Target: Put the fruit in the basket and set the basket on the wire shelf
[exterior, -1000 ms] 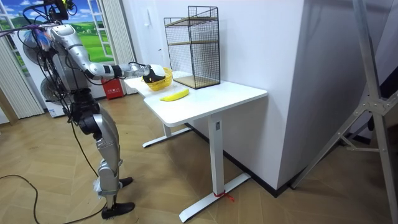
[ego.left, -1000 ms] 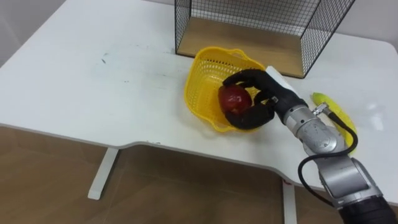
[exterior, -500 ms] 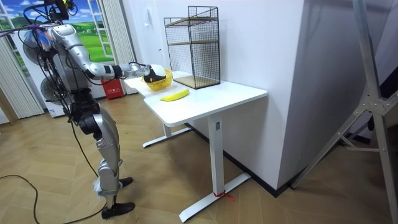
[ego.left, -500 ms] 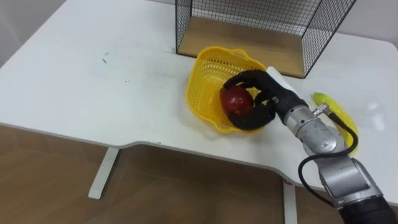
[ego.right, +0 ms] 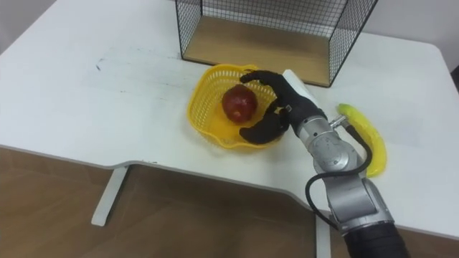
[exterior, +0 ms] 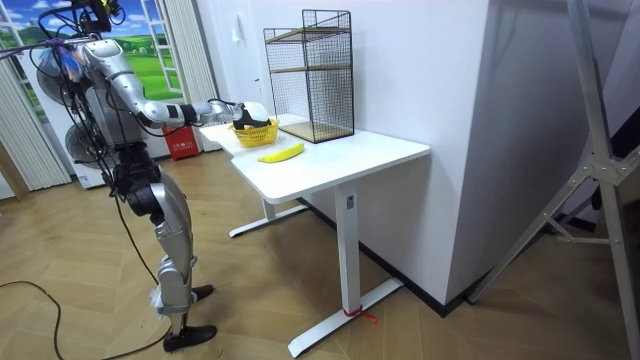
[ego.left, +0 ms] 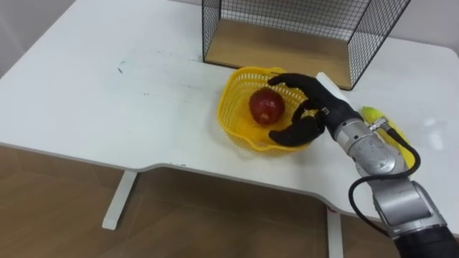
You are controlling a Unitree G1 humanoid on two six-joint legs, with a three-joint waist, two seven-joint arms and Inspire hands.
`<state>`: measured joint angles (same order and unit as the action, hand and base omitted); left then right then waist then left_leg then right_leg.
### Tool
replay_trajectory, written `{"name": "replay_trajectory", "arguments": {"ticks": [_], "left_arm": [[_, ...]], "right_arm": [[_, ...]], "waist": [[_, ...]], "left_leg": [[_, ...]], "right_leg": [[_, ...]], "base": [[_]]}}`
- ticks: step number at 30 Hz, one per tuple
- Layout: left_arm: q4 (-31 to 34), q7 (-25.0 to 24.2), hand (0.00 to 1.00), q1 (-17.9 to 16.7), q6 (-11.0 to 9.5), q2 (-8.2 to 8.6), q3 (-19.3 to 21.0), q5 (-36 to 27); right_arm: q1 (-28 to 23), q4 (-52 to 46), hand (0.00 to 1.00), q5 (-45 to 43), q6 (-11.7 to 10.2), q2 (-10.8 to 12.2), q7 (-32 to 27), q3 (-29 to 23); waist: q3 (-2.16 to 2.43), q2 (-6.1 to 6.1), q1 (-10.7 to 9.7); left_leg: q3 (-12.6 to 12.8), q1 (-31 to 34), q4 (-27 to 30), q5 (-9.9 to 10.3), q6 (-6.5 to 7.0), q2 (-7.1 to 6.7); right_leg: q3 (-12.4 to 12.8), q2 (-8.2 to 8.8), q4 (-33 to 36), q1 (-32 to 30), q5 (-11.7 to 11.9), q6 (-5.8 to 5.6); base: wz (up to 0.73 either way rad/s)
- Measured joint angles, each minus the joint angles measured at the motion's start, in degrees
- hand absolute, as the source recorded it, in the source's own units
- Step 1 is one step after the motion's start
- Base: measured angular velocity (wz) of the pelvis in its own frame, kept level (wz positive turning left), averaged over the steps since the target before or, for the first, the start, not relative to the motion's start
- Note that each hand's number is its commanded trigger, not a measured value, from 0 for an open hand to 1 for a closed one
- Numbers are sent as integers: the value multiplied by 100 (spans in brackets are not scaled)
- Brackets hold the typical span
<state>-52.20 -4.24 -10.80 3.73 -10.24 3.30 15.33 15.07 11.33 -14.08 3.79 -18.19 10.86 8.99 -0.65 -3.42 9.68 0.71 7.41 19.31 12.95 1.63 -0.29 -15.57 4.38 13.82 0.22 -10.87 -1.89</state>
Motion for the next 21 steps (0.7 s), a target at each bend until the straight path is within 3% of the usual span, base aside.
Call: {"name": "replay_trajectory", "arguments": {"ticks": [21], "left_arm": [[-7,11,0,5,-5,0,-24,-13]], "right_arm": [[1,-166,0,238,0,17,93,-29]], "waist": [[-2,-10,-11]], "left_leg": [[39,-7,-14,-18,33,-39]], "right_leg": [[96,37,-2,-5,-13,-22]], "base": [[0]]}}
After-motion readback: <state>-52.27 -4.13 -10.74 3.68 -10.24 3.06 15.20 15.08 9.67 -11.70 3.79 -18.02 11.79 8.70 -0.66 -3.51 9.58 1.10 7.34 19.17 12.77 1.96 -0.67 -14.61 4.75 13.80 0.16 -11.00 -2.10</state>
